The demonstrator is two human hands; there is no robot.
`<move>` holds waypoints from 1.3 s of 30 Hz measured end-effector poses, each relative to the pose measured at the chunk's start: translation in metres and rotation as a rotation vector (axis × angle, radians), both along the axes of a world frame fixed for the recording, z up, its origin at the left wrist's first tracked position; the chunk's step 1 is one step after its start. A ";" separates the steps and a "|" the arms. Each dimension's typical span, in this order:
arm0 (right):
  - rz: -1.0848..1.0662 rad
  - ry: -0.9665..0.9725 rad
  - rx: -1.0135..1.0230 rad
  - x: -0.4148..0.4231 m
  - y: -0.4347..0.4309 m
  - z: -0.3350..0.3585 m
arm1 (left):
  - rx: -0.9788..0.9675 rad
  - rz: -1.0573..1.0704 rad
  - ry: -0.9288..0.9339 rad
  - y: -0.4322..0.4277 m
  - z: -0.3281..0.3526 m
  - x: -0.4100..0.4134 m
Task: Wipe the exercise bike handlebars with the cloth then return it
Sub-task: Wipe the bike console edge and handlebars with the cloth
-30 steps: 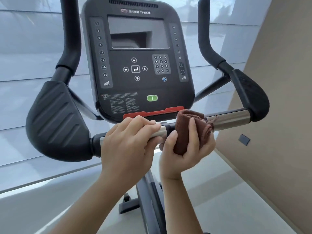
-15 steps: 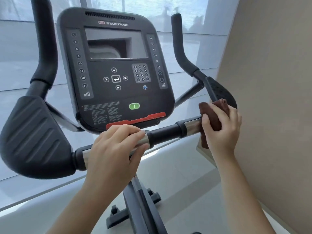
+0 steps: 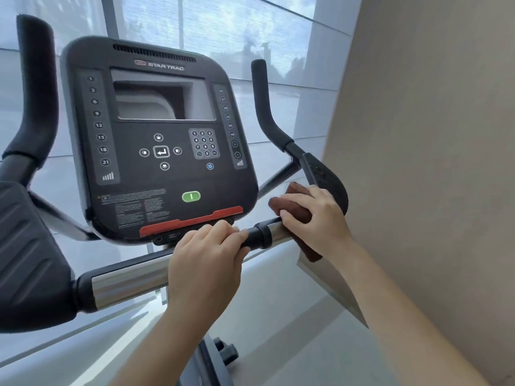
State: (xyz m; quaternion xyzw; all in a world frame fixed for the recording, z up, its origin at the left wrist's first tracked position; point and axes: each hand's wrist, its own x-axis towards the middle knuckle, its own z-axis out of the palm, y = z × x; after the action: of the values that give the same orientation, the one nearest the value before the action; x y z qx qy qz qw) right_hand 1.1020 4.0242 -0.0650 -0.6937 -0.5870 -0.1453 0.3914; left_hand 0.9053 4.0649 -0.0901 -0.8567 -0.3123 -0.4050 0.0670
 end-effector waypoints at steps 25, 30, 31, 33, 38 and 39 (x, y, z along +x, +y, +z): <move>-0.088 -0.052 0.169 0.020 0.001 -0.007 | 0.138 0.017 -0.055 0.005 -0.008 0.002; -0.193 0.033 0.551 0.027 0.011 -0.049 | 0.113 0.032 -0.073 0.001 -0.004 0.004; -0.226 0.102 0.644 0.017 0.017 -0.056 | 0.104 0.040 -0.076 0.001 -0.004 0.004; -0.272 0.244 0.833 -0.009 0.031 -0.072 | 0.085 0.055 -0.082 0.000 -0.003 0.005; -0.206 0.480 1.099 -0.073 0.066 -0.094 | 0.105 0.099 -0.074 0.000 -0.005 0.006; -0.190 0.461 1.135 -0.073 0.070 -0.096 | 0.106 0.100 -0.073 0.000 -0.005 0.006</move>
State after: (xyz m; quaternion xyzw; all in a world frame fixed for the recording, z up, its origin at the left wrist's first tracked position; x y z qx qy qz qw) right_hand 1.0293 4.0939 -0.1610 -0.4401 -0.2541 -0.3155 0.8014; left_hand 0.9110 4.0649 -0.0949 -0.8199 -0.3353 -0.4480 0.1211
